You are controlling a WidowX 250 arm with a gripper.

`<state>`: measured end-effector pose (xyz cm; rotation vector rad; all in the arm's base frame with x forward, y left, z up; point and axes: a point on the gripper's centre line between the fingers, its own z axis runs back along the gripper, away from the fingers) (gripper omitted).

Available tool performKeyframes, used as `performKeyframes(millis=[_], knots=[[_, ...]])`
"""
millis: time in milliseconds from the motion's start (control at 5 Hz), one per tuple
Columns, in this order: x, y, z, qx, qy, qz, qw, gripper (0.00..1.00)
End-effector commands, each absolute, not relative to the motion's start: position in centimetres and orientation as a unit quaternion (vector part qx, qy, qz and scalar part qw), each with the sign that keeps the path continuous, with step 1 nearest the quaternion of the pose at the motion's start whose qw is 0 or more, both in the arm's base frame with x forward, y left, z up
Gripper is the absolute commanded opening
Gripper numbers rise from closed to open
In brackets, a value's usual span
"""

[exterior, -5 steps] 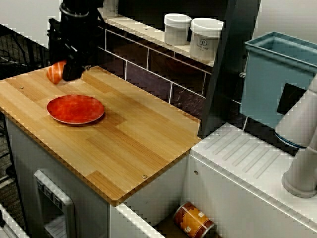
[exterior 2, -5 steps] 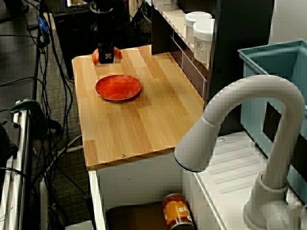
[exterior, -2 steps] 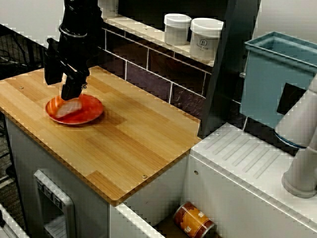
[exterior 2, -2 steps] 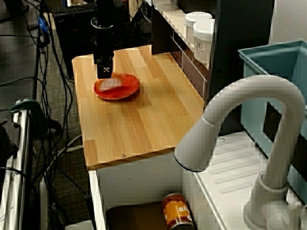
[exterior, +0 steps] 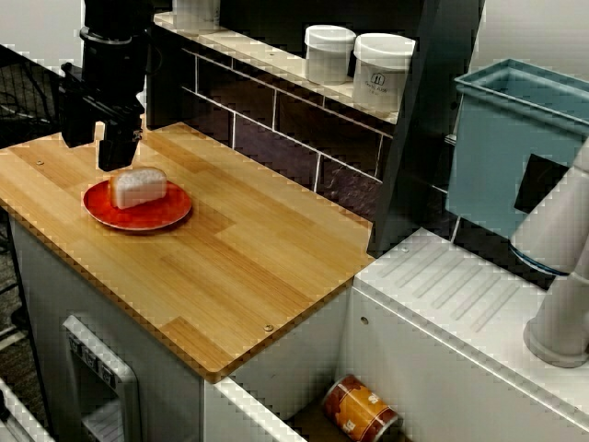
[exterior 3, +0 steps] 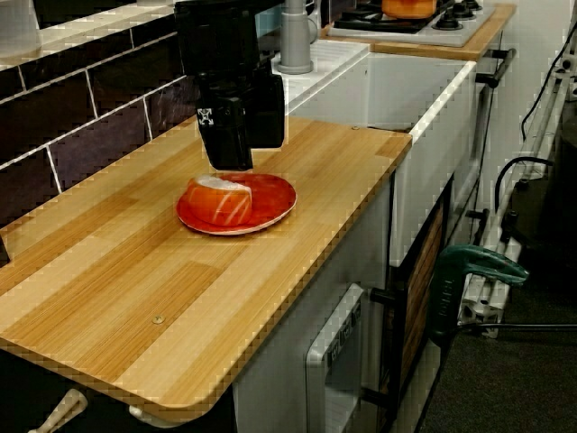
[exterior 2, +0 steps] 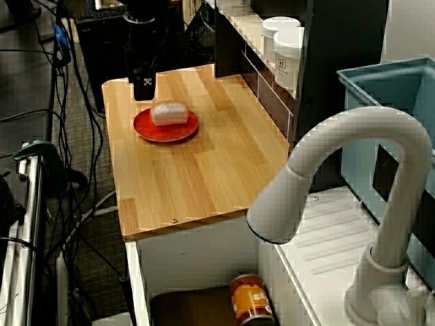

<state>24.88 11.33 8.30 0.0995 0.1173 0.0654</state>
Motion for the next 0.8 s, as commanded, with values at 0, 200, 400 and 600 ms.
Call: performKeyframes(millis=[0, 200, 400, 600], knots=[[23.9, 13.6, 9.3, 0.072, 0.038, 0.047, 0.996, 1.0], [24.0, 14.6, 8.6, 0.091, 0.02, 0.038, 0.995, 1.0], [24.7, 16.2, 7.4, 0.101, 0.005, 0.047, 0.994, 1.0], [25.9, 17.5, 6.3, 0.104, 0.006, 0.052, 0.993, 1.0]])
